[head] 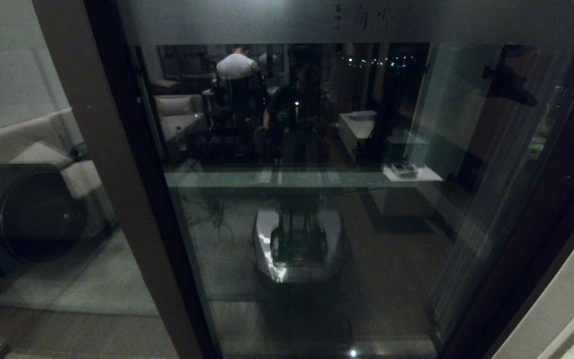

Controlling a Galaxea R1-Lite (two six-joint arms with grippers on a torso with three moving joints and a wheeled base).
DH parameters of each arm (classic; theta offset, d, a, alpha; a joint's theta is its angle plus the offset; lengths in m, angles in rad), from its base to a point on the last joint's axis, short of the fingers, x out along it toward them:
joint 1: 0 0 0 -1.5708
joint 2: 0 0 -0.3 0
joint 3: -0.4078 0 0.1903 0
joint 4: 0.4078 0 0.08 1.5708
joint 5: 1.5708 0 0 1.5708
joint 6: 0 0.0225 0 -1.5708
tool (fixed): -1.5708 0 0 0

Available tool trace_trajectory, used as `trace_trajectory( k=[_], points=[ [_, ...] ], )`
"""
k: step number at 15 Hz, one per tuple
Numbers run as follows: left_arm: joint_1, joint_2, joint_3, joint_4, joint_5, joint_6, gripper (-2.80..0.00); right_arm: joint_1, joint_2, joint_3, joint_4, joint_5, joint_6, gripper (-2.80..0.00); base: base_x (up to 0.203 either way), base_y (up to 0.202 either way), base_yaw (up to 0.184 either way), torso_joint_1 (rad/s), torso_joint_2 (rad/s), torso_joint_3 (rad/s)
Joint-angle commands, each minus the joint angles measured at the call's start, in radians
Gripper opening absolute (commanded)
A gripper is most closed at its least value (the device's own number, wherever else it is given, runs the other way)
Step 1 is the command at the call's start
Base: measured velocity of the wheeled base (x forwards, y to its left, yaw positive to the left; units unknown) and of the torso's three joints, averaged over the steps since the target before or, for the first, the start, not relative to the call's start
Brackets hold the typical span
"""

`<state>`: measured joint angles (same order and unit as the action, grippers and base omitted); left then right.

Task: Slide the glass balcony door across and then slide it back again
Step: Close the slid door, then open the slid door

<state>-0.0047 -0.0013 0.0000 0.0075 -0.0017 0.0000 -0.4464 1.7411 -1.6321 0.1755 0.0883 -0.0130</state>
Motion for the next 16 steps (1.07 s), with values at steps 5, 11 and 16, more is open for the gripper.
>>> trace_trajectory(
  k=[5,11,16],
  points=[
    [0.000,0.000,0.000,0.000,0.000,0.000,-2.80,-0.001,0.055,-0.033,-0.004,-0.003,0.000,-2.80,0.000,0.000,0.000,0.000,0.00,0.000],
    [0.000,0.000,0.002,0.000,0.000,0.000,-2.80,-0.003,0.109,-0.060,-0.002,-0.004,0.001,0.00,0.000,0.000,0.000,0.000,0.00,0.000],
    [0.000,0.000,0.001,0.000,0.000,0.000,-2.80,-0.011,0.176,-0.093,-0.002,0.058,0.004,0.00,0.000,0.000,0.000,0.000,0.00,0.000]
  ],
)
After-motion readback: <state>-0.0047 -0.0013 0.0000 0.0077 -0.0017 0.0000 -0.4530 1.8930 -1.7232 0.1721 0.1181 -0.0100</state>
